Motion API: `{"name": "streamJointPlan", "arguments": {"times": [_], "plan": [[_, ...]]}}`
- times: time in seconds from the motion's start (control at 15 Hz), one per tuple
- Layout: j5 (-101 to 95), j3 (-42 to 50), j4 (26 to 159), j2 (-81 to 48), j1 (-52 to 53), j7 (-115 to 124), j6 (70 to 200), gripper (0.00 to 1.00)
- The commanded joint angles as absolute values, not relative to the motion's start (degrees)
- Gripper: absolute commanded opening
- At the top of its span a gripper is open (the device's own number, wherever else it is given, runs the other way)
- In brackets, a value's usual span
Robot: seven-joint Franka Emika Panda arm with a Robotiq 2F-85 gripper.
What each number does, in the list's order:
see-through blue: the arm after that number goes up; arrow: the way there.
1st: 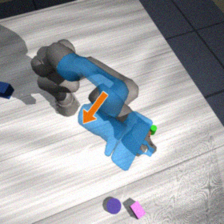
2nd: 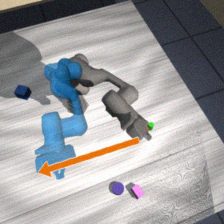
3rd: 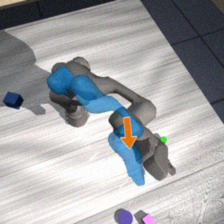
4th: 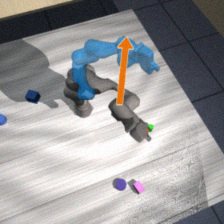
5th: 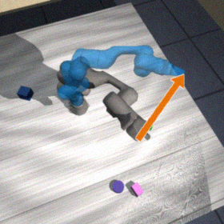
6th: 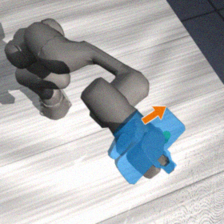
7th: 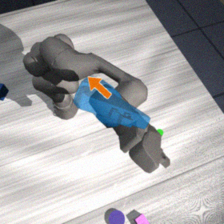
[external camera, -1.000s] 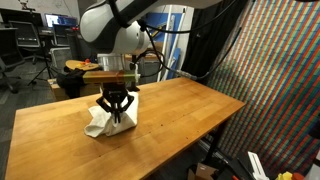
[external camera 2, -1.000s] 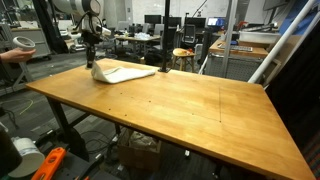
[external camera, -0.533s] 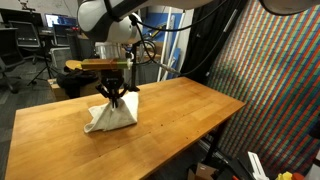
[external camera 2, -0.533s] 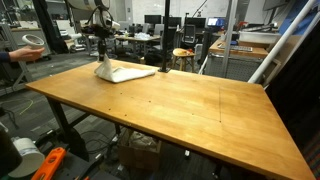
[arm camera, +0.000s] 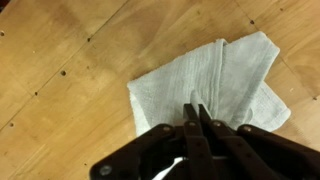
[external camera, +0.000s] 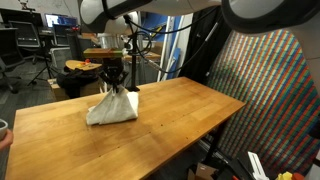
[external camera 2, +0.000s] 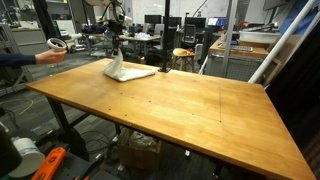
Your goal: Fold the towel into a triangle twice
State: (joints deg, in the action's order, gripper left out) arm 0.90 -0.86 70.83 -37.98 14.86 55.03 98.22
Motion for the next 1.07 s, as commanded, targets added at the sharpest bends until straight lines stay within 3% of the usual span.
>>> {"name": "streamJointPlan", "arguments": {"times": [0.0, 0.73, 1.0], "plan": [[0.5, 0.42, 57.44, -45.86, 14.45, 57.6, 93.14, 0.01], [1.41, 2.07, 32.24, -59.5, 9.86, 63.67, 81.66, 0.01], [1.01, 1.76, 36.47, -57.5, 9.66, 62.94, 83.55, 0.04]]}}
